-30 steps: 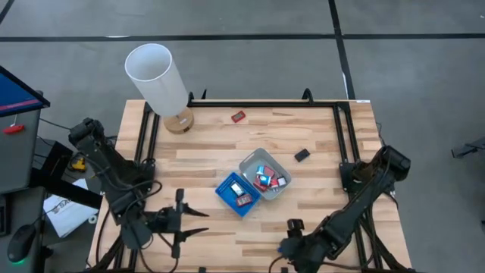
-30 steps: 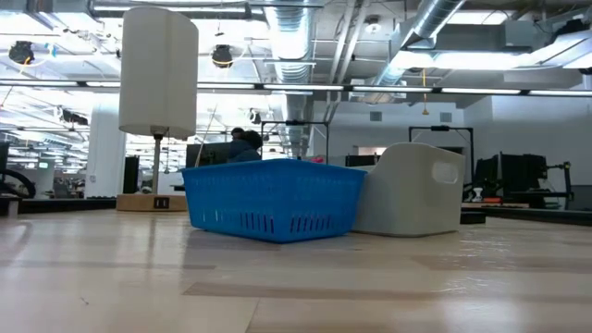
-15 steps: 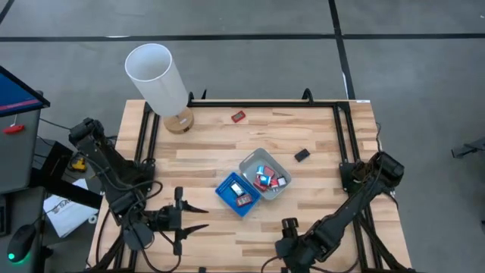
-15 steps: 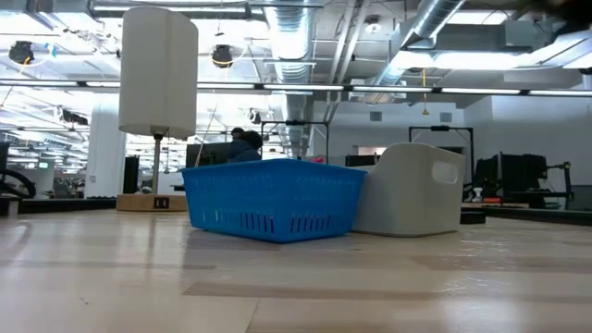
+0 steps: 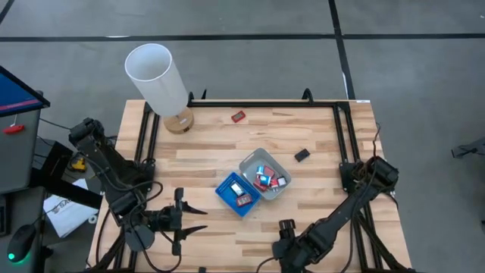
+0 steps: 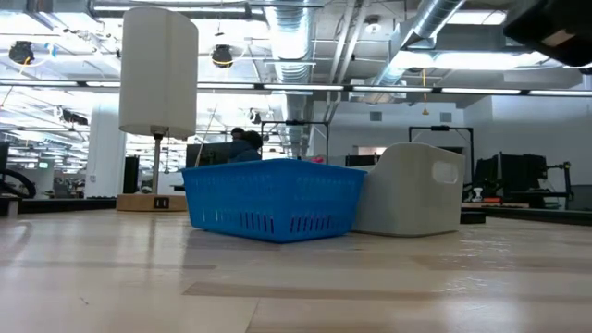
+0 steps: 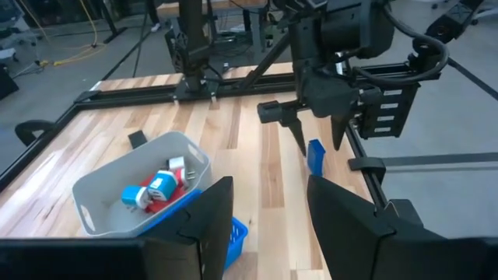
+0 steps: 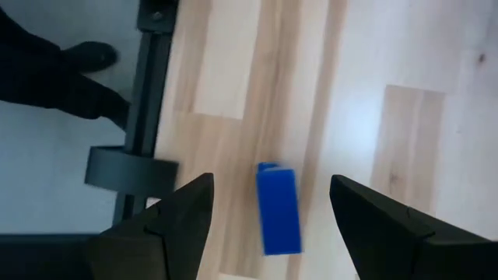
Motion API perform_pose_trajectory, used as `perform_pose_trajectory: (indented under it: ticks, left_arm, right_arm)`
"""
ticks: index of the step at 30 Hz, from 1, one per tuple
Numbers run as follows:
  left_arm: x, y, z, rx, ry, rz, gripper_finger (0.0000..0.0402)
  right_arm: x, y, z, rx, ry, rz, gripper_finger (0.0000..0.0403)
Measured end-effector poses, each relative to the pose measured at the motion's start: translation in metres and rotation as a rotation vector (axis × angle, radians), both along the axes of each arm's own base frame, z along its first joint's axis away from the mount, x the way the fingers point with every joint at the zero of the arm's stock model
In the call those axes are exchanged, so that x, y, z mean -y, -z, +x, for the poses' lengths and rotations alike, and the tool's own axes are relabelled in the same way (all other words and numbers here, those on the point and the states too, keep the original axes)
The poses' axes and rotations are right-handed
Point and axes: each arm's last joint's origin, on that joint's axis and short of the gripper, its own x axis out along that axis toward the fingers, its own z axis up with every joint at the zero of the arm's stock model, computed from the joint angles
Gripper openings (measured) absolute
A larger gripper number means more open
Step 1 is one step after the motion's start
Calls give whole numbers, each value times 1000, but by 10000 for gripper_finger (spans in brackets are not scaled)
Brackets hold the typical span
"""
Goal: Pick & Place Office items
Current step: Put the blue digital timer into the blue bin
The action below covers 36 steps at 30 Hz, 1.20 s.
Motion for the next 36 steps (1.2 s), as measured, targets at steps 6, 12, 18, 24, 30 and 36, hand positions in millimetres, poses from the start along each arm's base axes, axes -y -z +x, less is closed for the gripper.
perform_pose_trajectory:
  ticks: [6,12,18,24,30,36]
  left_arm:
    - [0,0,0,-1,1,-3,163]
    - [1,0,-1,0,6,-7,163]
    - [1,0,-1,0,-2,-29,163]
    - [1,0,-1,0,-3,-29,163]
    - [1,0,-1,1,-8,-44,163]
    - [1,0,-1,2,-10,-45,163]
  right_arm:
    - [9,6,8,-6,28,1,245]
    - [8,17,6,-40,20,67,220]
    - [8,17,7,-29,23,82,173]
    - [6,16,8,-17,21,92,111]
    - [6,16,9,-10,21,102,56]
    - [13,13,23,31,54,138,52]
